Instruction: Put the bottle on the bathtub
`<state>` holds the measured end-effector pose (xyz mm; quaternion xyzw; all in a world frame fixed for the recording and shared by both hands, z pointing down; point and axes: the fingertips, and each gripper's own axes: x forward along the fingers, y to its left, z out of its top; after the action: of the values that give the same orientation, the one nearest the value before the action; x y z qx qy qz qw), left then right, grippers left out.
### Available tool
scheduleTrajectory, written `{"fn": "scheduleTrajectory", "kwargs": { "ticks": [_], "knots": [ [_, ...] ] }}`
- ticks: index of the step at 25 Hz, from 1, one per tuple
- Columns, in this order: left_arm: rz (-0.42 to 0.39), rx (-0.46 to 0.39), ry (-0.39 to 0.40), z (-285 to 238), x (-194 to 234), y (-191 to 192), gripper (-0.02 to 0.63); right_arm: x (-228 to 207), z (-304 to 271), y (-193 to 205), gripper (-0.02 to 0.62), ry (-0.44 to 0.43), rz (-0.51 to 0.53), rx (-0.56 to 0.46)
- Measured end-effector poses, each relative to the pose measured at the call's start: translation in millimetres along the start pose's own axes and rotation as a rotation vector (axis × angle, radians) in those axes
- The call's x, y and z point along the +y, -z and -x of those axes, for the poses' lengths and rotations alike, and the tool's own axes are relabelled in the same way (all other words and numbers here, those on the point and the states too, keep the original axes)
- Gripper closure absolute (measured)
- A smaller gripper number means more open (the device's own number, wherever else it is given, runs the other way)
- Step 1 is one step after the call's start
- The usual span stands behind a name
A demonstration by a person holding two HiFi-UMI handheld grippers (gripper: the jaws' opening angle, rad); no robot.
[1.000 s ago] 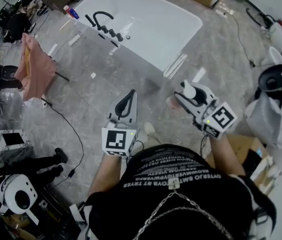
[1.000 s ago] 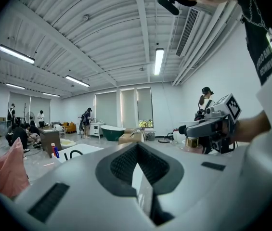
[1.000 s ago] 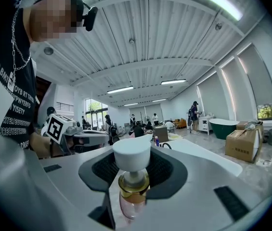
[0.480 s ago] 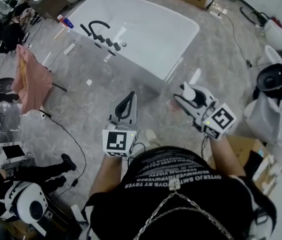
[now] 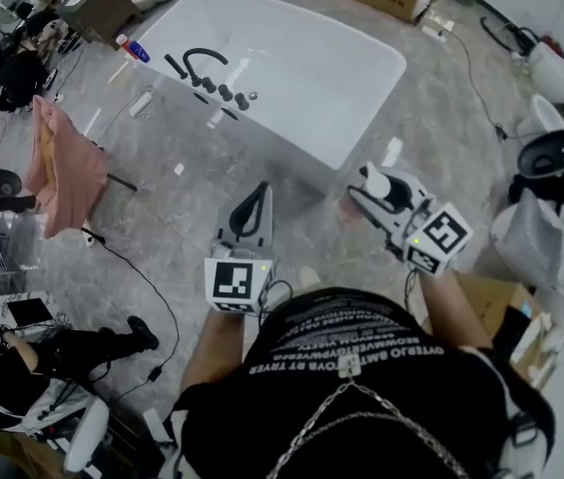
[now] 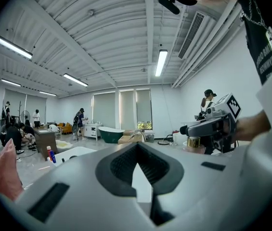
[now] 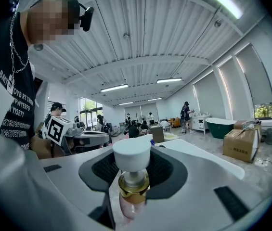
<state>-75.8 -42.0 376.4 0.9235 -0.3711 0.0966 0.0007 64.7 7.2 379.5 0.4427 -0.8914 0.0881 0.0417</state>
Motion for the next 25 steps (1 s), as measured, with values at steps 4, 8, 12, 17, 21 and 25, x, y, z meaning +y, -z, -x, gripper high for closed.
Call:
{"fn": "scheduleTrajectory", "kwargs": {
  "ticks": [4,8,12,17,21,25],
  "knots": [
    [0.005,-0.009,0.001,-2.6,13.5,0.7,0.604,-1.0,-14.6,-2.6,0.453,-0.007,0.011,0.004],
    [0.051,-0.02,-0.003,-2.2,22.8,0.2,0.604,-0.7,-20.5,-6.3,0.453,0.007,0.002,-0.005],
    [0.074,-0.017,0.001,-7.0,22.7,1.8,0.604,-2.7,-20.5,-3.3,0.453,0.01,-0.017,0.002],
    [0.073,0.017,0.025,-15.5,10.4,11.7,0.604,-7.0,-19.9,3.8,0.453,0.001,-0.022,0.012],
    [0.018,0.04,0.017,-24.7,14.1,19.7,0.604,-22.8,-23.8,7.7,0.453,-0.009,-0.047,0.012],
    [0.045,0.025,-0.037,-43.9,24.7,7.6,0.604,-46.6,-37.9,2.1,0.453,-0.048,-0.037,0.01]
  ]
}}
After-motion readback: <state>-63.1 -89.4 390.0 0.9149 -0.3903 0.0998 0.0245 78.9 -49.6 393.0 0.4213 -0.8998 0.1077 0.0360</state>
